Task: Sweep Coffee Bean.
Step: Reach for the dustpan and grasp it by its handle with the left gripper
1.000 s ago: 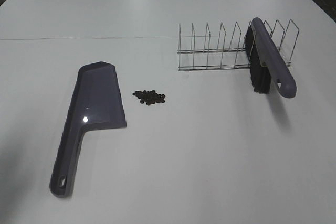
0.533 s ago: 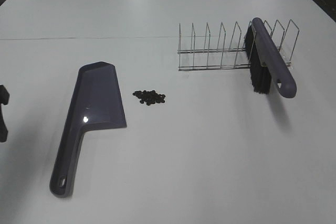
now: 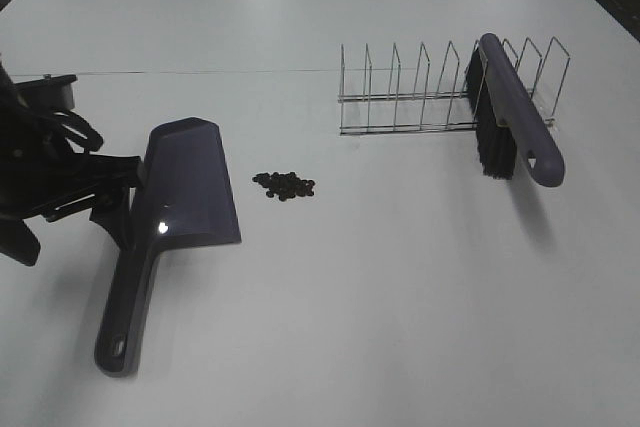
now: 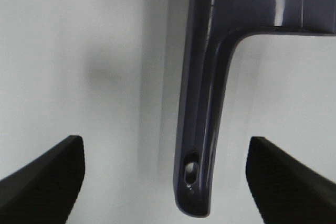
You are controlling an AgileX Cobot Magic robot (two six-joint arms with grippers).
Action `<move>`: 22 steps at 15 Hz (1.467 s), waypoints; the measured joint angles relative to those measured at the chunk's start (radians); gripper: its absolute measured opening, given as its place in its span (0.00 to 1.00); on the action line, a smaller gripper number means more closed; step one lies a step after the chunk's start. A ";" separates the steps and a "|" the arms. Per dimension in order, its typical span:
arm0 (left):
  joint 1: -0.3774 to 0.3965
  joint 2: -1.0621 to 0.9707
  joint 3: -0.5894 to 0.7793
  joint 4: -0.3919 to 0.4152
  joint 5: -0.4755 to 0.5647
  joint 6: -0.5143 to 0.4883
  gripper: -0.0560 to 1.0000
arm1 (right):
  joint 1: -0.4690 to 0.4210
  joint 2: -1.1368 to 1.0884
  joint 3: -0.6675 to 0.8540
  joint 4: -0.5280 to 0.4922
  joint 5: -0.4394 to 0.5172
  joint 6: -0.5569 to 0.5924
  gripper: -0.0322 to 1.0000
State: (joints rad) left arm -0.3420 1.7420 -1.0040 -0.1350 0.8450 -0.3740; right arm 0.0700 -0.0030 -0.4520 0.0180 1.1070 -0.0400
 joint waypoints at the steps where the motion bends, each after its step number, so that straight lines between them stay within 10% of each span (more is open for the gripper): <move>1: -0.001 0.025 -0.008 -0.004 -0.007 -0.002 0.78 | 0.000 0.000 0.000 0.000 0.000 0.000 0.76; 16: -0.010 0.282 -0.089 -0.057 -0.098 0.012 0.77 | 0.000 0.000 0.000 0.000 0.000 0.000 0.76; 22: -0.010 0.288 -0.089 0.013 -0.114 0.015 0.37 | 0.000 0.000 0.000 0.000 0.000 0.000 0.76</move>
State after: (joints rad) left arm -0.3520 2.0300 -1.0930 -0.1220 0.7310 -0.3590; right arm 0.0700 -0.0030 -0.4520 0.0180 1.1070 -0.0400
